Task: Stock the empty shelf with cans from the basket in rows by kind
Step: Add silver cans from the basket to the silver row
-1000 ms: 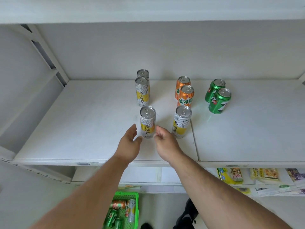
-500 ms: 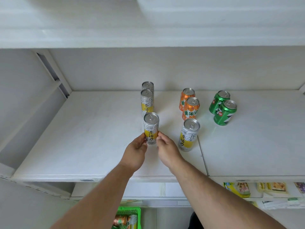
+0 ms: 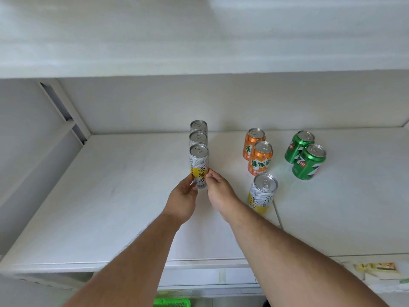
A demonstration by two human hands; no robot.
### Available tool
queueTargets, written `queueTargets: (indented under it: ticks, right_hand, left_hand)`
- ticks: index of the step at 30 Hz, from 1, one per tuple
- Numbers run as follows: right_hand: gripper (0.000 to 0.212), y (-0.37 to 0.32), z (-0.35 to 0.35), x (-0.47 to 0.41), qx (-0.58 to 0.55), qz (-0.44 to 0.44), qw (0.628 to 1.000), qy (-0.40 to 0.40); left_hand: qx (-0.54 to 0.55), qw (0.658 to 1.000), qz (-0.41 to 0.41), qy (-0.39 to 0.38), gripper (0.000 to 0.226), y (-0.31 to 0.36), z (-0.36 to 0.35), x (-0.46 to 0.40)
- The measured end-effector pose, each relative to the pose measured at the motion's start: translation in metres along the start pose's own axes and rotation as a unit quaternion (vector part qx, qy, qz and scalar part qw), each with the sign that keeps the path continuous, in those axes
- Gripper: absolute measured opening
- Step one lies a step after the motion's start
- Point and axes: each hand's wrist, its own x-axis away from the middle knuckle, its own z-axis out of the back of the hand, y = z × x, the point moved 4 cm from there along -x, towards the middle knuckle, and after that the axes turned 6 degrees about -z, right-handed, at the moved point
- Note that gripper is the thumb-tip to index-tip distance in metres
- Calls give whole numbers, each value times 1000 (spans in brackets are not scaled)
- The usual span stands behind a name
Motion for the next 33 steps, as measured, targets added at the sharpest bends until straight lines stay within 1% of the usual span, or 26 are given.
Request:
queueTargets:
  ticks: [3,9,13,17,21,22,24,26,28,31,32,33]
  right_hand:
    - [48,-3,2,-1,-6,0,1000,1]
    - [48,-7,3,0,8,0,1000,-13]
    - [48,-11,7,13,25,-8,999,-20]
    - [52,-9,16,37,16,-16,1000,-18]
    - [50,2,22,66,6,-3,1000,-23]
    - [49,6,27,79,-13,-3,1000,-26]
    - [38,19,40,109,-40,2,999,-35]
    - [33,34,58,137,-40,0,999,-32]
    - [27,47,83,157,-58,-11,998,21]
    - [11,59,124,162,-102,-32,983,148]
    - [10,61,137,156,-95,-31,978,182]
    - [13,61,146,149,-78,-31,977,198]
  left_hand:
    - [-6,1000,3,-2,55,1,0,-2]
    - [-47,999,5,-16,52,3,6,-7]
    - [-35,999,25,-3,54,6,5,2]
    - [-8,999,32,2,54,5,-1,17]
    - [18,999,38,3,53,5,-13,42]
    - [22,999,39,1,53,6,-18,49]
    - [25,999,34,-14,50,7,-32,64]
    - [26,999,27,-32,49,10,-47,73]
    - [19,999,21,-43,48,13,-62,78]
    - [6,998,14,-59,49,21,-83,79]
    - [1,998,9,-66,49,24,-89,79]
    - [-2,997,7,-72,50,26,-94,77]
